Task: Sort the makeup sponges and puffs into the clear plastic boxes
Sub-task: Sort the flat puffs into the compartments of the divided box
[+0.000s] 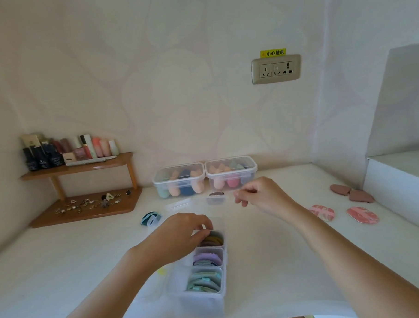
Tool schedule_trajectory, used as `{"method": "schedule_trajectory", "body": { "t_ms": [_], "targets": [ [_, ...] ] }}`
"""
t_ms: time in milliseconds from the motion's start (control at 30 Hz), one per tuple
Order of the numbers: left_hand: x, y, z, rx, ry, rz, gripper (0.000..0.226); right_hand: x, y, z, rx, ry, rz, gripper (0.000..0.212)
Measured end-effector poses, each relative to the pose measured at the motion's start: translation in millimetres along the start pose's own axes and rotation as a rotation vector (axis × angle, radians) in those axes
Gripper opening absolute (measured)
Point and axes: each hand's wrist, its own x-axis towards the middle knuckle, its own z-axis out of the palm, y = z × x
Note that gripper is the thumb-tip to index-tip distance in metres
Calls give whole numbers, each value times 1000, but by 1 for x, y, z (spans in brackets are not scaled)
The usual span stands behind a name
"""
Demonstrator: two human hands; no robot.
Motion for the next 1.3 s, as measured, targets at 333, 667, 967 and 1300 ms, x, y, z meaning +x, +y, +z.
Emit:
{"method": "schedule_trajectory", "body": {
  "t_ms": [333, 667, 967, 1300],
  "targets": [
    [10, -23, 10, -30, 154, -112, 23, 67, 41, 70, -261, -193, -25, 41],
    [21, -28, 14, -153, 190, -108, 18, 82, 38, 73, -129, -106, 8, 16],
    [28, -14, 16, -165, 172, -83, 18, 74, 48, 59, 43, 8, 166, 9],
    [56, 17, 21, -203, 158, -49, 18, 43, 89, 1, 14, 331, 479, 22]
  ]
}}
